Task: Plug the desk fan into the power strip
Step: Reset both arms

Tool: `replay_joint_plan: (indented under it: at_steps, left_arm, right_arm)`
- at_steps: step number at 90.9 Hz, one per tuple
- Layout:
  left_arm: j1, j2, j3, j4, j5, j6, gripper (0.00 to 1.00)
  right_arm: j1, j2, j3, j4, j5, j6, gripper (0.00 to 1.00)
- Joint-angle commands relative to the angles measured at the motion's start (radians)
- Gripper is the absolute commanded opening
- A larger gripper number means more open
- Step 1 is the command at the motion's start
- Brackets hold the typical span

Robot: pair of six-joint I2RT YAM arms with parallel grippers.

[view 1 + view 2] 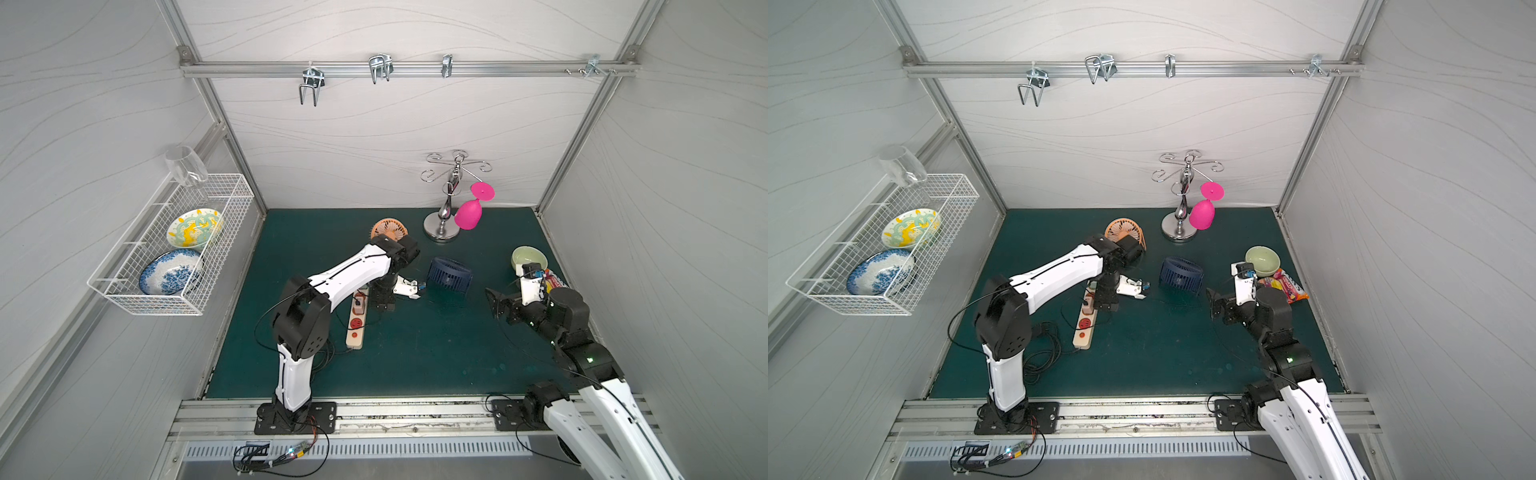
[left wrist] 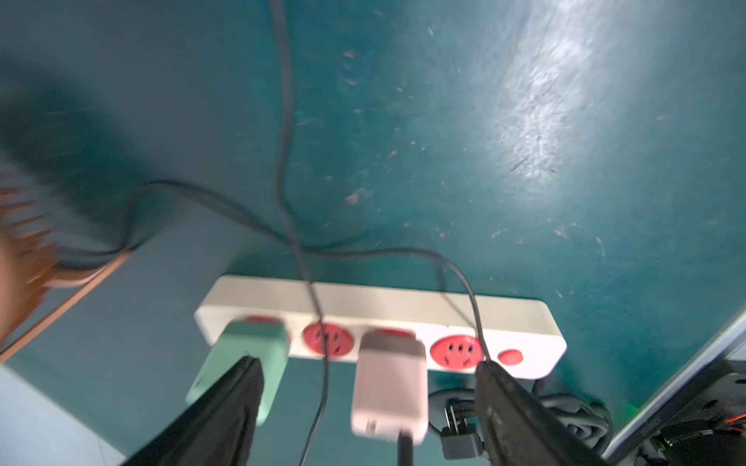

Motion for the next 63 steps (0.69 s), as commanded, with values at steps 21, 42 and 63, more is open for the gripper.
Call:
replay_joint_plan:
  at_steps: [21, 42, 63]
  left_arm:
    - [0.246, -0.285, -0.032, 0.218, 0.229, -0.174, 1.0]
    - [0.483, -0.428, -0.247, 0.453, 0.334, -0.299, 1.0]
    - [0.718, -0.529, -0.504, 0.751, 0.584, -0.555, 1.0]
  right_arm:
    - [0.007, 0.01, -0.021, 0.044, 0.047, -0.004, 0.99]
    - [0.002, 0.02, -0.064, 0.132, 0.103, -0.033, 0.99]
    - [-0.012, 0.157, -0.069, 0.307, 0.164, -0.04, 0.99]
